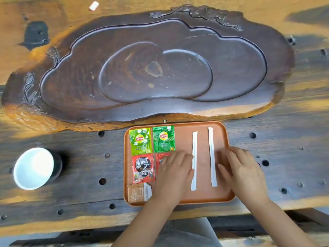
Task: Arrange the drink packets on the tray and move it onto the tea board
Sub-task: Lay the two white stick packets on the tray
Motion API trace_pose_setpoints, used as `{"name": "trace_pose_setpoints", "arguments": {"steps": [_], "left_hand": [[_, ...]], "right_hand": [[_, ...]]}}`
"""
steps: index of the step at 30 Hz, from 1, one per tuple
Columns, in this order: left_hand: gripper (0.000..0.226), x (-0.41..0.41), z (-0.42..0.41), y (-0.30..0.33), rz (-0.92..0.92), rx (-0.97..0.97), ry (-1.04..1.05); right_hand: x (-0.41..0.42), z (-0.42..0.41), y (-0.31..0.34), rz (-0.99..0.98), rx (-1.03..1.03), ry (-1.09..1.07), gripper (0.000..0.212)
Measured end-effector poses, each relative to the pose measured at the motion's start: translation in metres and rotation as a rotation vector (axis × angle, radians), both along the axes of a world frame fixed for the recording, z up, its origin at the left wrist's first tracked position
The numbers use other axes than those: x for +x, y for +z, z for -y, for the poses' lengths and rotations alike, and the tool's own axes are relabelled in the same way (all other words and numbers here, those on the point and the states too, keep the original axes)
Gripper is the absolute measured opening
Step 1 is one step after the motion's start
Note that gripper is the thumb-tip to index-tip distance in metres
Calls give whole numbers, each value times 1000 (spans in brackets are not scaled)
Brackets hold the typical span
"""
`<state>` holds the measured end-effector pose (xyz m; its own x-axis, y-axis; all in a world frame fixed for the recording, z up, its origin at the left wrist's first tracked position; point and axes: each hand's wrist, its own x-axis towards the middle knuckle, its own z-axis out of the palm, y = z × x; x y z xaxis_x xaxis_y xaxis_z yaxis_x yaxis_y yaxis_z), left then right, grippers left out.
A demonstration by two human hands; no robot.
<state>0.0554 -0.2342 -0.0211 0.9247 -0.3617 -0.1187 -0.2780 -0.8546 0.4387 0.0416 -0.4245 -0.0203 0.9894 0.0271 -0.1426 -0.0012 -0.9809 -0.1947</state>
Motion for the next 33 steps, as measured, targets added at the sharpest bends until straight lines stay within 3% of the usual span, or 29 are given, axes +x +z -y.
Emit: {"name": "trace_pose_setpoints", "arguments": {"steps": [4, 7, 16, 33], "left_hand": [[78, -1, -4, -5, -59, 83, -251], [92, 1, -2, -9, -144, 166, -349], [84, -1, 3, -13, -228, 274, -323], [85, -7, 1, -13, -164, 266, -304]], "right_hand": [[-1, 8, -10, -27, 13, 208, 54], [1, 14, -16, -79, -21, 339, 61], [6, 23, -22, -184, -63, 479, 65], [9, 18, -22, -197, -27, 519, 66]]}}
